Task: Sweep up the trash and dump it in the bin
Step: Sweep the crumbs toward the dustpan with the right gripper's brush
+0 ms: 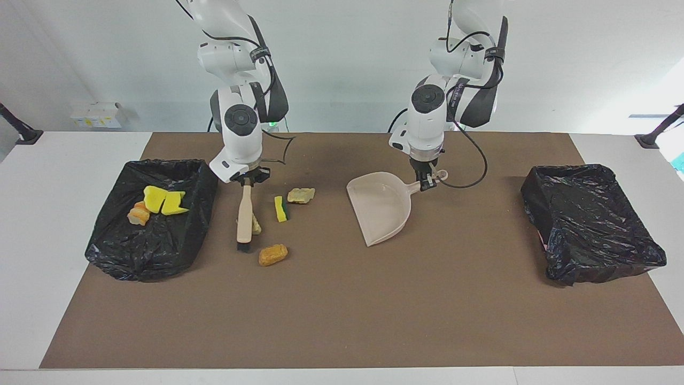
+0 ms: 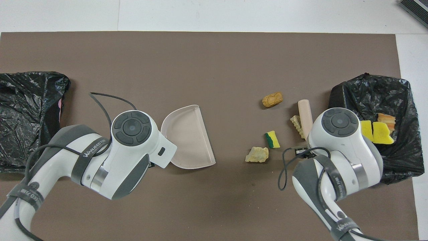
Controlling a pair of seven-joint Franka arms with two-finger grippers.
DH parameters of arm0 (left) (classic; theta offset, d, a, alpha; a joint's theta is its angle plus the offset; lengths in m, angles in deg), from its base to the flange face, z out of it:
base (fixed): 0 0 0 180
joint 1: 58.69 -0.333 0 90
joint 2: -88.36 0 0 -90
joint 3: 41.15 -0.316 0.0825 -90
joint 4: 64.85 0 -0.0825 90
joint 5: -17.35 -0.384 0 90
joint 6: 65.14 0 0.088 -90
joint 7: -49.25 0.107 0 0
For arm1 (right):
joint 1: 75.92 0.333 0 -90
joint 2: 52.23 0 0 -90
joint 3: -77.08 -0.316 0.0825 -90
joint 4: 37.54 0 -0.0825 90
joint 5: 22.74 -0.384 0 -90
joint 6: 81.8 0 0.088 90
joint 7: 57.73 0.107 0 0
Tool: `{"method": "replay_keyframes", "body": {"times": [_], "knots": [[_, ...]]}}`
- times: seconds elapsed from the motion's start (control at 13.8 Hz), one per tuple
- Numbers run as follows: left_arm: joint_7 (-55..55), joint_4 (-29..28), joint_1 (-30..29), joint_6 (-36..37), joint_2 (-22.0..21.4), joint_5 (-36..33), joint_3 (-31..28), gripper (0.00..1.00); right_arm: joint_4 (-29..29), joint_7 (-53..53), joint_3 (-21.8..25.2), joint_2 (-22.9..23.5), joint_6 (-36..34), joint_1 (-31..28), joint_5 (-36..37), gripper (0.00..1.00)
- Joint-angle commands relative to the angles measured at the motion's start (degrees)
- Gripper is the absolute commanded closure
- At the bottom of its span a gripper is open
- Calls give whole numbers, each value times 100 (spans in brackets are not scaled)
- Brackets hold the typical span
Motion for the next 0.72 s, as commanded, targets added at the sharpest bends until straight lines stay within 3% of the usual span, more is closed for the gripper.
{"method": "replay_keyframes", "body": {"times": [0.0,0.36,0.65], "knots": [[-523,-346,93,-103,-241,-121,-22,100,60,-14,-19,169,214,338,-553,100],[-560,-408,93,-103,-294,-121,-22,100,375,302,-19,266,364,954,-1634,100],[-577,-408,163,-33,-302,-112,-13,100,1254,514,25,477,-653,876,-1584,100]]}}
